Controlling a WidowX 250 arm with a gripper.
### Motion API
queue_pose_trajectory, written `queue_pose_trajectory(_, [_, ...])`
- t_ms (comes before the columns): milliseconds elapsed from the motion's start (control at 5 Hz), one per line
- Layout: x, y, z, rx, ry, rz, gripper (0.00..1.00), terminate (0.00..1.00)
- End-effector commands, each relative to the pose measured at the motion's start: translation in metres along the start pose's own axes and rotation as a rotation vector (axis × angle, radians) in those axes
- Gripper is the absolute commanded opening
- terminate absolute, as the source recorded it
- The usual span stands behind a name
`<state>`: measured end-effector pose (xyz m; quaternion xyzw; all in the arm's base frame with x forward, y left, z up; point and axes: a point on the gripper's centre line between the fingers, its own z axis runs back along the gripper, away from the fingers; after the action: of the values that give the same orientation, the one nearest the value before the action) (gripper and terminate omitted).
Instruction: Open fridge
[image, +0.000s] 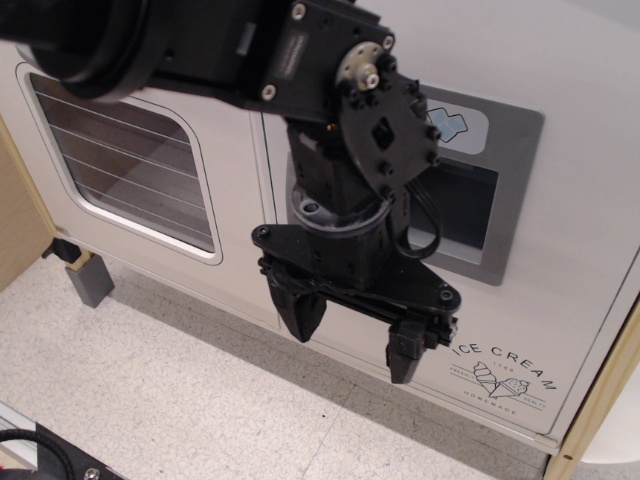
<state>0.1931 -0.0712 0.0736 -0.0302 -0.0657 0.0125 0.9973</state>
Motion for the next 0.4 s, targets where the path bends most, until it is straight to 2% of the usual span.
queue_pose_trajectory(0, [0.0, 0.0, 0.0, 0.0, 0.0, 0.0, 1.0, 0.0])
queue_pose_trajectory(200, [0.017, 0.025, -0.01, 0.059, -0.092, 0.038, 1.0, 0.0])
